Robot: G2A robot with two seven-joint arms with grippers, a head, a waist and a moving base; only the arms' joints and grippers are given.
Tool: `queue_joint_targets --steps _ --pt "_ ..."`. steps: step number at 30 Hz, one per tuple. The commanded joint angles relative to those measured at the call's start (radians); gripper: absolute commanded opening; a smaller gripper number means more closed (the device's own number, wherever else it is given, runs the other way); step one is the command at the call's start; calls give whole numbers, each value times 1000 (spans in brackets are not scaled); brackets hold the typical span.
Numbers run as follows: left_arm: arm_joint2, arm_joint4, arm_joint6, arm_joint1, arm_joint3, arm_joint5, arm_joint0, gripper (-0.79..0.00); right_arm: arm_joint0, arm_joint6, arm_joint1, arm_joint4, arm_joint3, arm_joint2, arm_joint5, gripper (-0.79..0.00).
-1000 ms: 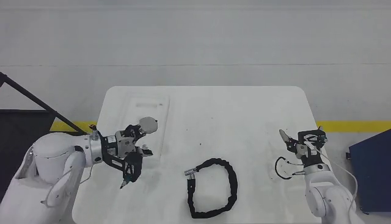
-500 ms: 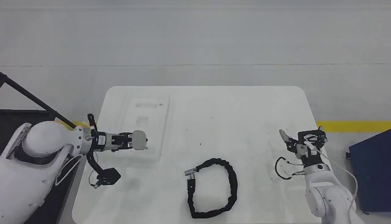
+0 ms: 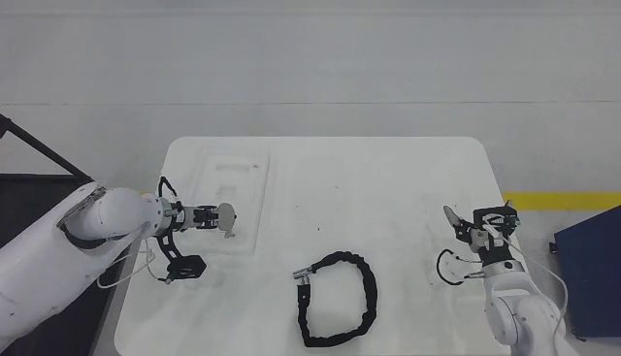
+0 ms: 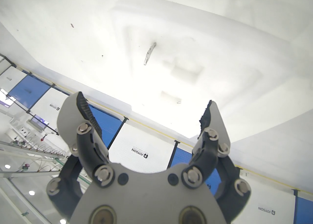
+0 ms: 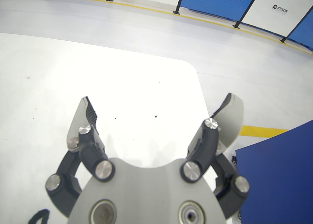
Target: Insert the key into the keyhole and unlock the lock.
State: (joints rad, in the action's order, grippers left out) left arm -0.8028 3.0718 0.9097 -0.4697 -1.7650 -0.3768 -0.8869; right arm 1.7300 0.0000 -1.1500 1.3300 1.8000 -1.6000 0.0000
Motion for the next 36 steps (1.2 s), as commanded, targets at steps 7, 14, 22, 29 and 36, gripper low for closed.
queue_joint_targets --steps 7,14,22,29,36 --pt "220 0 0 -75 66 -16 212 0 0 0 0 0 0 0 0 0" --pt "304 0 35 -121 99 -47 268 -49 0 0 0 0 0 0 0 0" --pt "350 0 61 -116 117 -40 294 0 0 0 0 0 0 0 0 0" --pt "353 -2 73 -82 73 -47 263 -25 0 0 0 0 0 0 0 0" --pt "331 0 50 -67 62 -24 235 -348 0 0 0 0 0 0 0 0"
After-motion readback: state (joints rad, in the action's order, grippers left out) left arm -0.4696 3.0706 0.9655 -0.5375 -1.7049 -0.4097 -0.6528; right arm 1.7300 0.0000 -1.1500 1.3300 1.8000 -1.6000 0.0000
